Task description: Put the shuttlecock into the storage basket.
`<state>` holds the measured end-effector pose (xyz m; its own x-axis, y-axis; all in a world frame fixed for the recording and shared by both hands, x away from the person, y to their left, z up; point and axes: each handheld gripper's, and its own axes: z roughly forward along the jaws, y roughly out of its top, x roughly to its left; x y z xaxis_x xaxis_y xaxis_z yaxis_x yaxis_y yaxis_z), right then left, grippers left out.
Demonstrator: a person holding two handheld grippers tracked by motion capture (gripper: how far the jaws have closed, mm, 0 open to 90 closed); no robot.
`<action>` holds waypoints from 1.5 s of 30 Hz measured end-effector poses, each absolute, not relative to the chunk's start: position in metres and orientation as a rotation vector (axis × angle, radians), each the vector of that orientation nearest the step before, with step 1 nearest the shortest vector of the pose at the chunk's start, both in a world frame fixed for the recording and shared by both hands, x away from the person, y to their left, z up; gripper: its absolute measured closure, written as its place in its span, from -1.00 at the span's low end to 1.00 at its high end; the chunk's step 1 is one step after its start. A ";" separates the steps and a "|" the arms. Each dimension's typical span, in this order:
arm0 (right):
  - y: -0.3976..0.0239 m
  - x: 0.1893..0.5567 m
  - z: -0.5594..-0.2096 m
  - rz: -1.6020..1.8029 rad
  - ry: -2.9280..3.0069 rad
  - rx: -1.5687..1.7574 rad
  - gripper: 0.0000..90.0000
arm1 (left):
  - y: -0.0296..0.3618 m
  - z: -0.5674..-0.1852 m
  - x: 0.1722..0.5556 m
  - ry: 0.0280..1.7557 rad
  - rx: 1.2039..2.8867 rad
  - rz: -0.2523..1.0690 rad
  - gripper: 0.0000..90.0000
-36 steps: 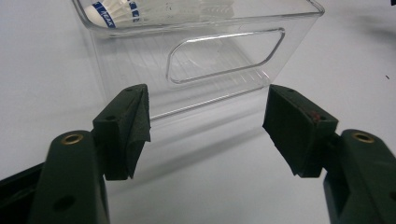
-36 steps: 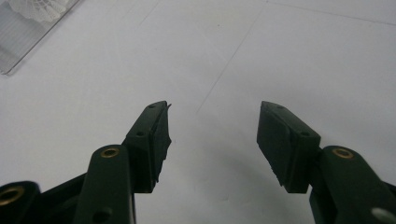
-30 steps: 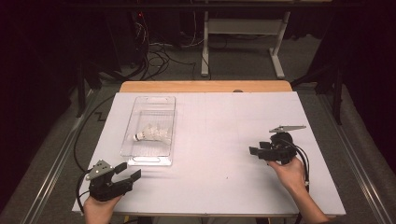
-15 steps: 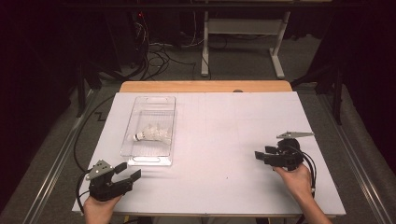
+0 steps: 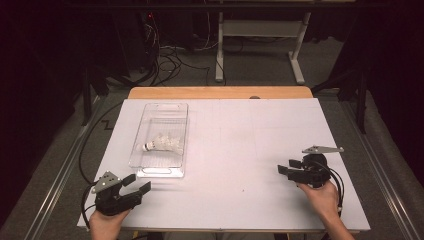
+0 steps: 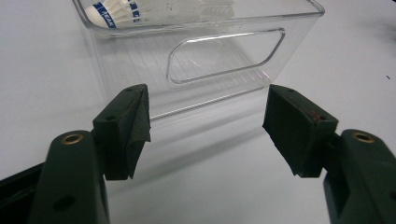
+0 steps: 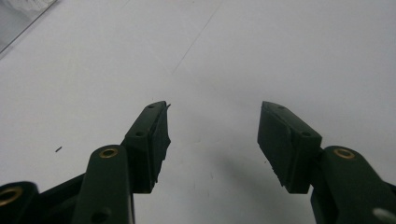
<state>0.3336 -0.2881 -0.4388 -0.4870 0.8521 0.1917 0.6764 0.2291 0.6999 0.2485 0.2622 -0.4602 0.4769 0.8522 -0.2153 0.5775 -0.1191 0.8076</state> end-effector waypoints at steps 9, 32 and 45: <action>-0.292 0.327 -0.442 1.111 2.243 1.446 -0.03 | 0.262 -0.460 0.248 1.206 1.810 0.377 -0.28; -0.302 0.310 -0.451 1.117 2.186 1.454 -0.04 | 0.262 -0.460 0.248 1.203 1.810 0.378 -0.28; -0.309 0.303 -0.453 1.132 2.133 1.466 -0.05 | 0.262 -0.460 0.248 1.203 1.807 0.377 -0.28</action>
